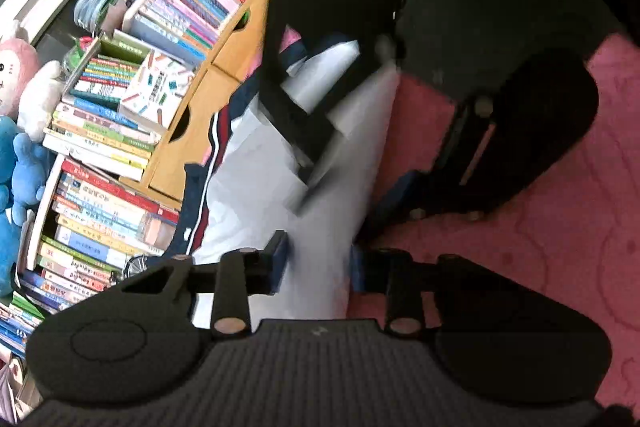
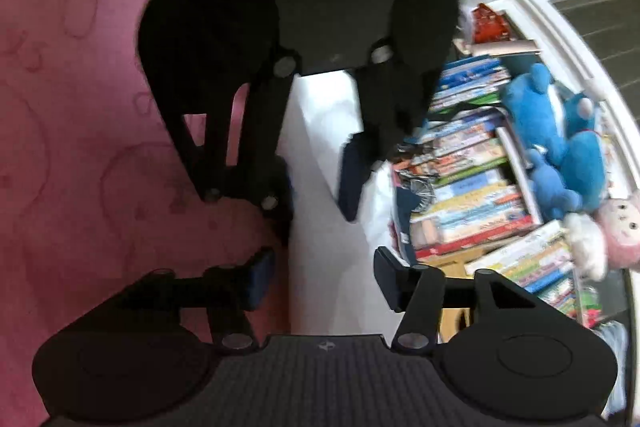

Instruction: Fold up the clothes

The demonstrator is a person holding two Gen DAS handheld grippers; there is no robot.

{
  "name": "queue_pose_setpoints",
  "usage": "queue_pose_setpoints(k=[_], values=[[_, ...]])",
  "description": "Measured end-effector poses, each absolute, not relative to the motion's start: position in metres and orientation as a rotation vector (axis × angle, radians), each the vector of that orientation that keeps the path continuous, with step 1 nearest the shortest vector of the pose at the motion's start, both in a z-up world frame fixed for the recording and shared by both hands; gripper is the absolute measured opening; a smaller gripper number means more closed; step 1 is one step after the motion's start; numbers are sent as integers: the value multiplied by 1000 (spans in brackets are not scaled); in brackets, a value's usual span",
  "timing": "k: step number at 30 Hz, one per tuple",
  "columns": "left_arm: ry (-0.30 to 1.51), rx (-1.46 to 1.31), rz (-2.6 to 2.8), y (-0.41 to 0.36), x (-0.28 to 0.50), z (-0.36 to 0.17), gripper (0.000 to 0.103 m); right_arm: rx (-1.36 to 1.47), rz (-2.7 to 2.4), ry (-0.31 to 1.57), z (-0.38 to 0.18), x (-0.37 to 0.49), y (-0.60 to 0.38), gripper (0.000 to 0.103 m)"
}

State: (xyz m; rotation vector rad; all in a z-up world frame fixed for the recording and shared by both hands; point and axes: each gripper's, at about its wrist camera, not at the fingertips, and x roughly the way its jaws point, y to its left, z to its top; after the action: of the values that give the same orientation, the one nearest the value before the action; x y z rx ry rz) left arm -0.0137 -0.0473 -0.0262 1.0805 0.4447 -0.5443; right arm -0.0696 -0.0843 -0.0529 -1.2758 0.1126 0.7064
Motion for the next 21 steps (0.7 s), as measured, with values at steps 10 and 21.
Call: queue_pose_setpoints(k=[10,21], values=[[645,928,-439,22,-8,-19,24,-1185,551,300,-63,-39,-142,10],[808,873,-166,116,-30,-11,24,-942,365,423,-57,-41,-214,11]])
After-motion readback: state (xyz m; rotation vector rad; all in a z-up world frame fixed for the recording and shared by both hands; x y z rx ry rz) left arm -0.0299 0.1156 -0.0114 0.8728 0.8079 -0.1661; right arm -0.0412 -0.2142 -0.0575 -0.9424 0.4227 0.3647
